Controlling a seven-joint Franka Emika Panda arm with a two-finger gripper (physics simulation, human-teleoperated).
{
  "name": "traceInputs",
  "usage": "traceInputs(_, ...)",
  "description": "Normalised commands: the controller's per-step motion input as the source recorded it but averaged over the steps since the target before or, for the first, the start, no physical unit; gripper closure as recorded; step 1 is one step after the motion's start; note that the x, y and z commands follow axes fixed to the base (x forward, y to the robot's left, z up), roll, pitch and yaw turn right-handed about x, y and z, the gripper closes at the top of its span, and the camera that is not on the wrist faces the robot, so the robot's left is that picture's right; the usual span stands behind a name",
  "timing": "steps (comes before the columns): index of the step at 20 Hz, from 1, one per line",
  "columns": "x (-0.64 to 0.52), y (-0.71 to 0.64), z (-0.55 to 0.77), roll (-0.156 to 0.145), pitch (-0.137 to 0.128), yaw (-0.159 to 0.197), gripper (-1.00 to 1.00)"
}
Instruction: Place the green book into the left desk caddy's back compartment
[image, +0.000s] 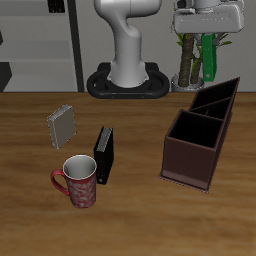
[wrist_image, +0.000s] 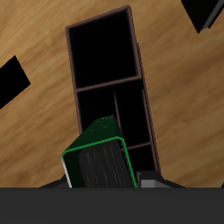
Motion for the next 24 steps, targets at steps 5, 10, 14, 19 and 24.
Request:
traceInputs(5, 0.08, 0.08, -0.04, 0.012, -0.012, 0.016, 1.00)
traceInputs(10, 0.16, 0.08, -0.05, 0.009, 0.001, 0.028, 1.00)
traceInputs(14, 0.17, 0.08, -0.02, -0.004, -0.010, 0.010, 1.00)
traceInputs(19, 0.16, 0.04, -0.07, -0.001, 0.001, 0.010, 1.00)
traceInputs(24, 0.17, 0.04, -0.11, -0.003, 0.015, 0.017, 1.00)
